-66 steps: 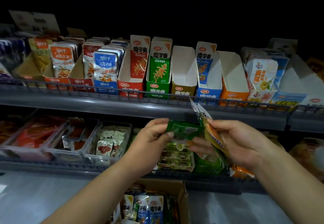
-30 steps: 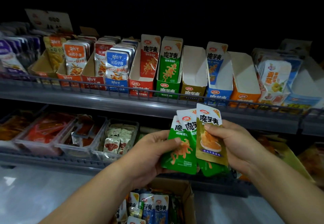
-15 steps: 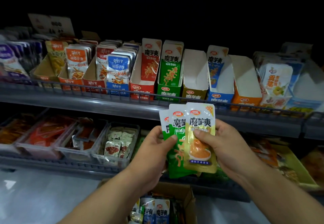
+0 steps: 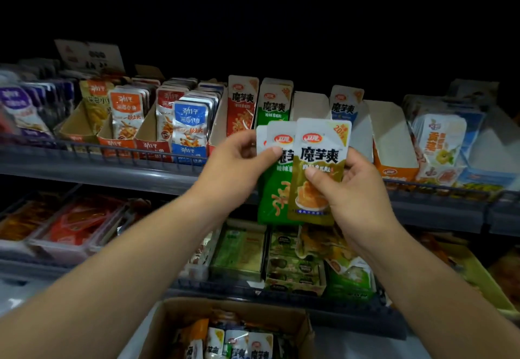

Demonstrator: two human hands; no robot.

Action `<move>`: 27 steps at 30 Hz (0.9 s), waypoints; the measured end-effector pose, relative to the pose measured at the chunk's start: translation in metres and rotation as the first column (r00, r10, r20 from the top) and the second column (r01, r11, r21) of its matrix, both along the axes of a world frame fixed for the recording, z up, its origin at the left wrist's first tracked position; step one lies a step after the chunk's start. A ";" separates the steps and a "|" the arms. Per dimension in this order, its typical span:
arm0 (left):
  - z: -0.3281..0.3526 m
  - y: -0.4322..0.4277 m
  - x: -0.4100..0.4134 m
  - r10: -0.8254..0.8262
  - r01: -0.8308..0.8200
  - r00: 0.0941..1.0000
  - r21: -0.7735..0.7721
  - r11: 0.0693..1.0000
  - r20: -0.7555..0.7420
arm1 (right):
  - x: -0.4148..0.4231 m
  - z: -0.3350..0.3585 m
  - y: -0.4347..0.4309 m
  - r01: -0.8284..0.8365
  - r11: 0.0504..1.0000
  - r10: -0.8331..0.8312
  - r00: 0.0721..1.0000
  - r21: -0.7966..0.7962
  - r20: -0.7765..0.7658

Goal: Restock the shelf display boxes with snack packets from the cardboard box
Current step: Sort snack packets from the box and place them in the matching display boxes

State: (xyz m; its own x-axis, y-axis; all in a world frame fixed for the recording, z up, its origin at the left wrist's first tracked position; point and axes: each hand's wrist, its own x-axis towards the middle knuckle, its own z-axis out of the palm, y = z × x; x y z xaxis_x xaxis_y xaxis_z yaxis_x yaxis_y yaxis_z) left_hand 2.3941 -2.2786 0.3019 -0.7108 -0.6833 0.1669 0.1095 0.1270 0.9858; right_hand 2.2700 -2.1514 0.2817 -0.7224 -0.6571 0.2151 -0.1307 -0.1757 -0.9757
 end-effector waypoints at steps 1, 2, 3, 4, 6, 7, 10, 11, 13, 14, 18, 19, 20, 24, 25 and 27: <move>0.007 -0.006 -0.005 0.005 -0.004 1.000 -0.040 0.999 0.012 | -0.001 0.004 -0.003 0.011 1.000 -0.011 1.000 -0.017 -0.009; 0.013 -0.012 -0.010 0.005 -0.003 1.000 -0.074 0.997 0.026 | -0.003 0.007 -0.006 0.023 0.999 -0.024 1.000 -0.033 -0.020; 0.018 -0.018 -0.016 0.007 -0.004 0.999 -0.100 0.995 0.033 | -0.005 0.010 -0.008 0.037 0.998 -0.039 0.999 -0.047 -0.028; 0.023 -0.025 -0.023 0.013 -0.010 0.999 -0.115 0.993 0.029 | -0.008 0.013 -0.010 0.054 0.997 -0.056 0.998 -0.060 -0.025; 0.033 -0.042 -0.035 0.039 -0.040 0.999 -0.124 0.992 -0.006 | -0.015 0.018 -0.012 0.088 0.991 -0.085 0.996 -0.101 0.034; 0.038 -0.051 -0.040 0.058 -0.062 0.998 -0.131 0.989 -0.034 | -0.019 0.020 -0.012 0.100 0.987 -0.089 0.992 -0.128 0.091; 0.052 -0.075 -0.054 0.125 -0.140 0.987 -0.176 0.974 -0.096 | -0.032 0.023 -0.010 0.148 0.976 -0.109 0.966 -0.159 0.233; 0.055 -0.082 -0.057 0.146 -0.165 0.983 -0.188 0.968 -0.110 | -0.036 0.024 -0.009 0.164 0.974 -0.120 0.960 -0.159 0.254; 0.059 -0.092 -0.065 0.175 -0.195 0.978 -0.193 0.962 -0.116 | -0.042 0.024 -0.007 0.179 0.970 -0.130 0.954 -0.165 0.270; 0.060 -0.096 -0.070 0.182 -0.199 0.978 -0.187 0.962 -0.104 | -0.045 0.024 -0.006 0.181 0.969 -0.133 0.954 -0.165 0.268; 0.058 -0.108 -0.090 0.203 -0.203 0.979 -0.161 0.966 -0.013 | -0.050 0.022 -0.005 0.176 0.973 -0.130 0.953 -0.151 0.273; 0.057 -0.110 -0.093 0.209 -0.205 0.978 -0.160 0.966 0.009 | -0.051 0.021 -0.005 0.171 0.974 -0.124 0.953 -0.152 0.276; 0.057 -0.111 -0.096 0.213 -0.205 0.977 -0.174 0.963 0.029 | -0.051 0.021 -0.005 0.165 0.974 -0.118 0.954 -0.154 0.276; 0.055 -0.117 -0.101 0.252 -0.192 0.957 -0.338 0.922 0.146 | -0.052 0.020 -0.005 0.151 0.978 -0.108 0.958 -0.147 0.265; 0.054 -0.118 -0.102 0.264 -0.187 0.949 -0.366 0.912 0.173 | -0.052 0.019 -0.005 0.149 0.978 -0.107 0.959 -0.145 0.263; 0.049 -0.123 -0.106 0.286 -0.169 0.931 -0.426 0.889 0.226 | -0.052 0.018 -0.005 0.141 0.981 -0.101 0.960 -0.136 0.263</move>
